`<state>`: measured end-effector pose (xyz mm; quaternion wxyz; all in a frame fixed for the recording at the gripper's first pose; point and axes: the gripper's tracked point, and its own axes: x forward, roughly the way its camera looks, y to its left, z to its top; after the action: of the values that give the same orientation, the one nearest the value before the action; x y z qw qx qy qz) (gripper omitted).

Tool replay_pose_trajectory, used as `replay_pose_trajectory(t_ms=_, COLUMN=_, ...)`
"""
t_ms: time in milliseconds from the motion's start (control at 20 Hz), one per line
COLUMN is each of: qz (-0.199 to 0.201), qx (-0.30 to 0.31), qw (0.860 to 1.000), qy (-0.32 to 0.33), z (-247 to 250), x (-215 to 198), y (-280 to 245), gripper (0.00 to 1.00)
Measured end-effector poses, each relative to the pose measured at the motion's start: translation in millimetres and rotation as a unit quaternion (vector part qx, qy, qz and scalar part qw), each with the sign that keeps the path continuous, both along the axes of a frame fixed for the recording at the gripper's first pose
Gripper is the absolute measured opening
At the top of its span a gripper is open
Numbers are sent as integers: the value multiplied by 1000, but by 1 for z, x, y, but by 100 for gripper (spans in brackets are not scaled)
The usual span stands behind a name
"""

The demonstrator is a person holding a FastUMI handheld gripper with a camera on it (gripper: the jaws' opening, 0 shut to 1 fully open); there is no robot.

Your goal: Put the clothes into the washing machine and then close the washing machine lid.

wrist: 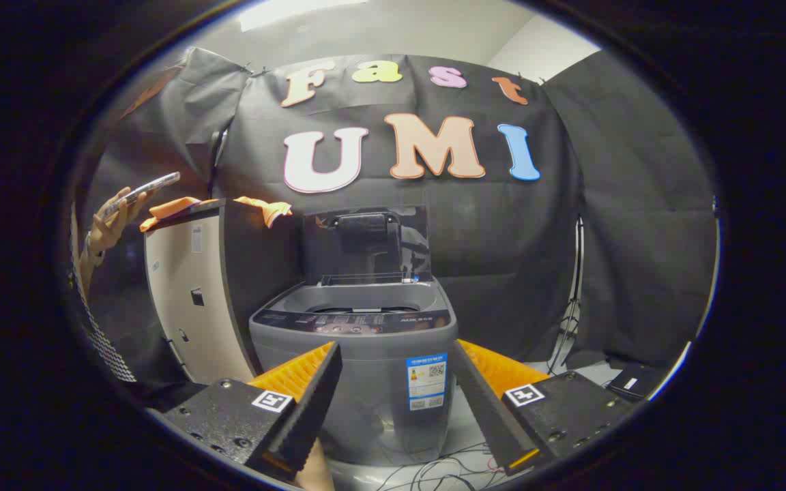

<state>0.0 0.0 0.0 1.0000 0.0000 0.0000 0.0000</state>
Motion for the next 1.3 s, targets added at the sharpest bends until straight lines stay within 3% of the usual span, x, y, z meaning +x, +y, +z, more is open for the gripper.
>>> replay_pose_trajectory(t_ms=1300, qz=-6, qx=1, qw=1000, qy=0, z=-1, x=0, y=-3, gripper=97)
